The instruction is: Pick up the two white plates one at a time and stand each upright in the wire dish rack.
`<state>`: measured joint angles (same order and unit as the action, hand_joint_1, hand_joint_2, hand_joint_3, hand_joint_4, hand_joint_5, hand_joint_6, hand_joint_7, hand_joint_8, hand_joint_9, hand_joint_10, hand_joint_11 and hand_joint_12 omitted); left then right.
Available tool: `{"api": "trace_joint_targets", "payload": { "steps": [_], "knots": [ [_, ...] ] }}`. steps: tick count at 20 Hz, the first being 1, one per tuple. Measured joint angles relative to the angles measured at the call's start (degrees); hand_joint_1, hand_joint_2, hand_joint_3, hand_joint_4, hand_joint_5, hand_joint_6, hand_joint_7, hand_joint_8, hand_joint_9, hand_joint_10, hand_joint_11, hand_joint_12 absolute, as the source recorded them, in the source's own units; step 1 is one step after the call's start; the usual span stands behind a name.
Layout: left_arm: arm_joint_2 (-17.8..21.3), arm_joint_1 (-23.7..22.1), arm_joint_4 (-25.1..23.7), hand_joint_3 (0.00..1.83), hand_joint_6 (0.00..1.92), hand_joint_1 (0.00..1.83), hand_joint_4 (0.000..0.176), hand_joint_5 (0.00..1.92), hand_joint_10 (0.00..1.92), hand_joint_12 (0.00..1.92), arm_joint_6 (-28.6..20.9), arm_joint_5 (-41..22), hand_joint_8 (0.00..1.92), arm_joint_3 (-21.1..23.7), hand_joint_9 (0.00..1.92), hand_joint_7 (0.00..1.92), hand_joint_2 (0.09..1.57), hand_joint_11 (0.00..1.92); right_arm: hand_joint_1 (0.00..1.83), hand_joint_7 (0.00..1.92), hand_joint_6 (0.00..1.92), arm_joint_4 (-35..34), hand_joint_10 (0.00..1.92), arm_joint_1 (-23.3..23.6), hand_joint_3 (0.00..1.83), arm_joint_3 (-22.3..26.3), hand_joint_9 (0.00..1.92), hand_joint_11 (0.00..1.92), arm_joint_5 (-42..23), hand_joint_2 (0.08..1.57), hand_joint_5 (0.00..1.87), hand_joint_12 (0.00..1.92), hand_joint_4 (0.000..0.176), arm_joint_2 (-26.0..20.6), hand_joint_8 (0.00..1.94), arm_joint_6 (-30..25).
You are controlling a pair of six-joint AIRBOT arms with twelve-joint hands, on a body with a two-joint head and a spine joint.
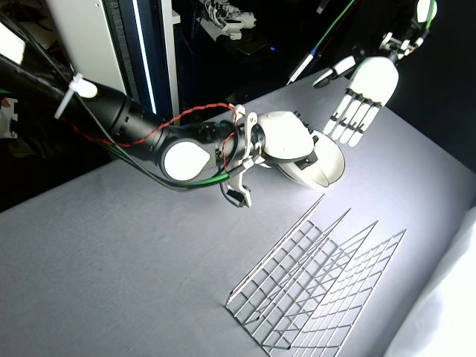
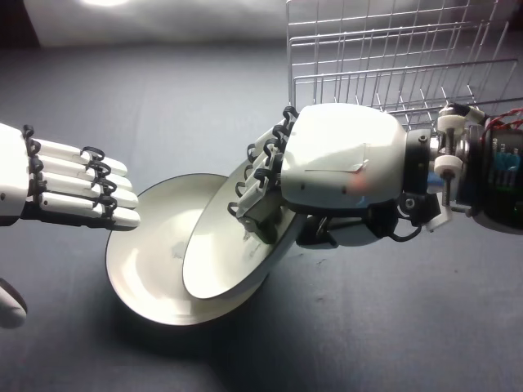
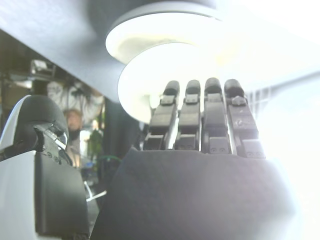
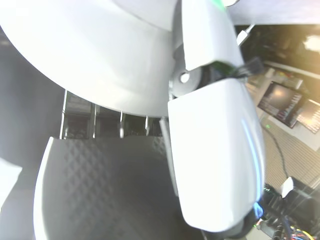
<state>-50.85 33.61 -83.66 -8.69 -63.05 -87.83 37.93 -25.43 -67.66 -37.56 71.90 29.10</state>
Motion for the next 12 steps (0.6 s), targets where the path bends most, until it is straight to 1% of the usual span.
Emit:
{"api": "trace_joint_targets", "payload": {
  "steps": [1, 2, 3, 5, 7, 9, 10, 12],
  "knots": [
    [0.0, 0.24, 0.7, 0.01, 0.0, 0.0, 0.0, 0.0, 0.0, 0.0, 0.22, -0.17, 0.0, 0.0, 0.0, 0.0, 1.07, 0.0, 1.38, 0.99, 1.04, 0.15, 1.13, 0.33, 0.0, 0.9, 0.99, 0.77, 0.24, 1.1, 0.9, 1.25, 0.0, -0.63, 0.92, 0.0],
    [0.0, 0.39, 0.74, 0.0, 0.0, 0.0, 0.0, 0.0, 0.0, 0.0, 0.55, -0.24, 0.0, 0.0, 0.0, 0.0, 1.06, 0.0, 1.38, 1.02, 1.01, 0.2, 1.12, 0.68, 0.0, 1.27, 1.0, 0.77, 0.39, 1.1, 0.91, 1.25, 0.0, -0.92, 0.89, -0.11],
    [0.0, 0.5, 0.87, 0.0, 0.0, 0.0, 0.0, 0.0, 0.0, 0.0, 1.16, -0.26, 0.0, -0.02, 0.0, 0.0, 1.06, 0.0, 1.38, 1.01, 0.99, 0.02, 1.11, 1.03, 0.0, 2.38, 1.0, 0.77, 0.79, 1.1, 0.92, 1.26, 0.0, -1.86, 0.91, -0.17],
    [-0.63, 0.5, 0.76, 0.0, 0.0, 0.0, 0.0, 0.0, 0.0, 0.0, 2.01, -0.83, 0.0, -0.98, 0.0, 0.0, 1.06, 0.0, 1.38, 1.02, 1.04, -1.29, 1.11, 1.73, 0.0, 4.57, 0.99, 0.78, 1.4, 1.1, 0.89, 1.25, 0.0, -3.87, 0.91, -0.13],
    [-1.2, 0.5, 0.76, 0.0, 0.0, 0.0, 0.0, 0.0, 0.0, 0.0, 2.36, -0.59, 0.0, -1.68, 0.0, 0.0, 1.05, 0.0, 1.38, 1.01, 1.0, -1.97, 1.11, 2.49, 0.0, 6.19, 1.0, 0.79, 1.9, 1.1, 0.92, 1.24, 0.0, -5.01, 0.9, -0.2],
    [-1.79, 0.5, 0.79, 0.0, 0.0, 0.0, 0.0, 0.0, 0.0, 0.0, 2.6, -0.48, 0.0, -1.79, 0.0, 0.0, 1.05, 0.0, 1.38, 1.02, 1.0, -2.21, 1.12, 3.17, 0.0, 6.95, 0.99, 0.79, 2.01, 1.09, 0.92, 1.24, 0.0, -5.81, 0.88, -0.17],
    [-1.88, 0.5, 0.74, 0.0, 0.0, 0.0, 0.0, 0.0, 0.0, 0.0, 2.67, -0.5, 0.0, -1.79, 0.0, 0.0, 1.06, 0.01, 1.38, 1.03, 1.0, -2.51, 1.11, 3.63, 0.0, 7.02, 1.0, 0.78, 2.29, 1.09, 0.93, 1.22, 0.0, -6.08, 0.84, -0.2],
    [-1.92, 0.5, 0.81, 0.0, 0.0, 0.0, 0.0, 0.0, 0.0, 0.0, 2.91, -0.39, 0.0, -1.81, 0.0, 0.0, 1.06, 0.0, 1.38, 1.05, 1.03, -3.72, 1.12, 4.24, 0.0, 7.15, 1.0, 0.78, 2.97, 1.09, 0.9, 1.23, 0.0, -6.91, 0.82, -0.17]
  ]
}}
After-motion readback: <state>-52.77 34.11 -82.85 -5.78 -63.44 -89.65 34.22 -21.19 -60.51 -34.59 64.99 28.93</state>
